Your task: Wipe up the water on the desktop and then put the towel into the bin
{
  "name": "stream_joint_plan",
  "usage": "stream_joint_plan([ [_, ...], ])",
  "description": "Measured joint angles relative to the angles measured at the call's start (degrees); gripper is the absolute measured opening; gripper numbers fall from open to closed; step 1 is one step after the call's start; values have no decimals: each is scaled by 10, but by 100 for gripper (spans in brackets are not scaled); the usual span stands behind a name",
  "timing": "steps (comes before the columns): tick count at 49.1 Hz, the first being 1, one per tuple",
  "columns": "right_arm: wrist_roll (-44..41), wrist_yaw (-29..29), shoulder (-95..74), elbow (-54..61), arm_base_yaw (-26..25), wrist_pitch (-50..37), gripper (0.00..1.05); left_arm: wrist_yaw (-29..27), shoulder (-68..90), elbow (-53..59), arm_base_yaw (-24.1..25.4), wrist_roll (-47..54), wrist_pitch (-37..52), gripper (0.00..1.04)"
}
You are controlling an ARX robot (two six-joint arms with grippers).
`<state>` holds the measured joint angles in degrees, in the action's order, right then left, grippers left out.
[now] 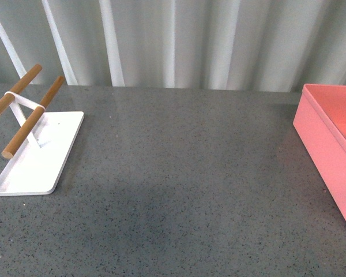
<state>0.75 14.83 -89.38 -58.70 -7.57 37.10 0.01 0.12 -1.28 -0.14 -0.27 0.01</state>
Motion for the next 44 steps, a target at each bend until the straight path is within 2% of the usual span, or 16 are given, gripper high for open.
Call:
stream_joint_plan([
  [1, 0, 0, 0, 0, 0, 0, 53, 0, 0, 0, 0, 0, 0, 98],
  [3, 0, 0, 1, 0, 0, 0, 64, 0, 0, 0, 0, 0, 0, 98],
  [16, 0, 0, 1, 0, 0, 0, 100, 0, 0, 0, 0, 0, 0, 98],
  [19, 0, 0, 1, 0, -1, 0, 97, 0, 0, 0, 0, 0, 0, 98],
  [39, 0, -3, 2, 1, -2, -3, 98, 0, 0, 0, 0, 0, 0, 98],
  [40, -1, -32, 11, 32, -9, -77, 94, 0, 0, 0, 0, 0, 0, 98],
  [41, -2, -82, 22, 64, -11, -141, 91, 0, 0, 0, 0, 0, 0, 98],
  [42, -3, -143, 37, 115, -13, -242, 85, 0, 0, 0, 0, 0, 0, 98],
  [44, -4, -206, 58, 207, -13, -404, 77, -3, 0, 0, 0, 0, 0, 98],
])
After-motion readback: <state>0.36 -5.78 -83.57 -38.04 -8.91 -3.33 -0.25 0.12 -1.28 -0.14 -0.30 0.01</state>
